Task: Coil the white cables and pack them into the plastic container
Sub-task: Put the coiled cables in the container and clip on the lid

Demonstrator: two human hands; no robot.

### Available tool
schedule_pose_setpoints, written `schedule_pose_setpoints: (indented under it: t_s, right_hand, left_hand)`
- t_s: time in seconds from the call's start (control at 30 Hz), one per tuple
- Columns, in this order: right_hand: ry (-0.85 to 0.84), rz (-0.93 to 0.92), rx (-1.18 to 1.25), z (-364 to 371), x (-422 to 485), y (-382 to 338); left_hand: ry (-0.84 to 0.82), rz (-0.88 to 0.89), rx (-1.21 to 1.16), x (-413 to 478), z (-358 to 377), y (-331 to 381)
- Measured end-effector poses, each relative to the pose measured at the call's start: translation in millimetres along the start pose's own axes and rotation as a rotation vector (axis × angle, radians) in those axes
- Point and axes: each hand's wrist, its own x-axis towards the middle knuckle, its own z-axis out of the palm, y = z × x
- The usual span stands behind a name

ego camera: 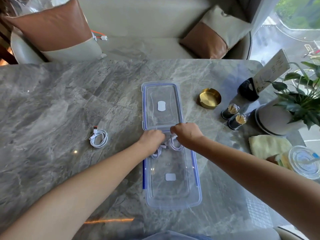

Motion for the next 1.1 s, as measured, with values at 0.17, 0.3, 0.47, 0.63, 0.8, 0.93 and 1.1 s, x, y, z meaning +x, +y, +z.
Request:
schedule_pose_setpoints:
  t_s: [0.17, 0.3, 0.47, 0.63, 0.8, 0.93, 1.1]
  right_hand:
    - [0.087, 0.016, 0.330, -29.1, 9.5, -5.4]
    - [0.122, -0.036, 0.569, -43.7, 36.8, -49.4]
    - [-0.030, -0.032, 0.802, -27.8, 83.9, -130.2]
    - [-0.100, 0.142, 0.955, 5.1, 119.1, -183.8]
    - [-0.126, 0.276, 1.006, 24.9, 138.5, -215.3]
    - [-0.117, 0.353, 1.072, 29.0, 142.6, -225.2]
    - [-0.141, 0.457, 1.201, 24.4, 138.6, -218.6]
  left_hand:
    - [0.382, -0.155, -0.648, -43.5, 6.2, -36.6]
    - [0.487, -0.461, -0.981, -78.4, 34.5, -78.6]
    - [0.495, -0.740, -1.042, -111.4, 88.3, -130.6]
    - [0.606, -0.973, -1.153, -115.5, 121.9, -167.4]
    - [0.594, -1.045, -1.364, -99.0, 143.4, -190.0]
    - [0.540, -1.059, -1.549, -91.7, 149.6, -197.5]
    - [0.547, -1.063, -1.651, -93.5, 138.8, -194.3]
